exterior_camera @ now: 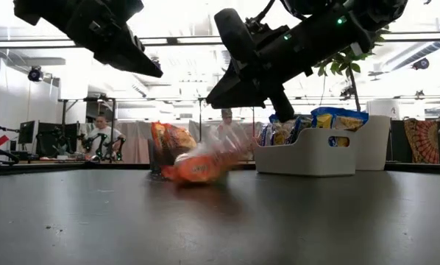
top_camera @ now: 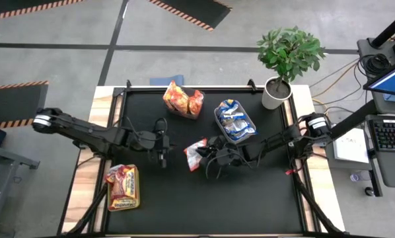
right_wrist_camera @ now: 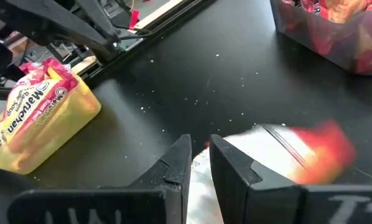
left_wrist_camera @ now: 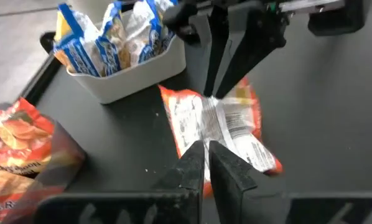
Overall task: Sort Maruchan noodles
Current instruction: Put the orange noodle pack into the black bin
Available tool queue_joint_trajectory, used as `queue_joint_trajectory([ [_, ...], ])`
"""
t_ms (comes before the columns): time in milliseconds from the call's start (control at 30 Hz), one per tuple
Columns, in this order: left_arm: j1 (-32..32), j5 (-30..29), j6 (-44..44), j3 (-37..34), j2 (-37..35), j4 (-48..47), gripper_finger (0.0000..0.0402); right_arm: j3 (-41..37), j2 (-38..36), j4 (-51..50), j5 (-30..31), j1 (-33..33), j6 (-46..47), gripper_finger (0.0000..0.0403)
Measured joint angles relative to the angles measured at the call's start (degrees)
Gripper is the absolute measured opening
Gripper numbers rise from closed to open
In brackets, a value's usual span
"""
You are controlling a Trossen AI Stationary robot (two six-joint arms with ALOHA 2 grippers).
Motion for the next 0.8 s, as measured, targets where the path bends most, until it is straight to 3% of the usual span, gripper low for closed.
queue_joint_trajectory([
  [433, 0.0, 0.34, -1.63, -1.56, 2.04, 2.89, 0.0049, 0.14, -1.63, -3.61, -2.48, -0.83, -1.3, 0.0009],
  [800, 0.0, 0.66, -3.08, -2.65, 14.65, 16.44, 0.0041, 7.12, -6.93, -37.26, -4.45, 0.7, 5.78, 0.0009],
])
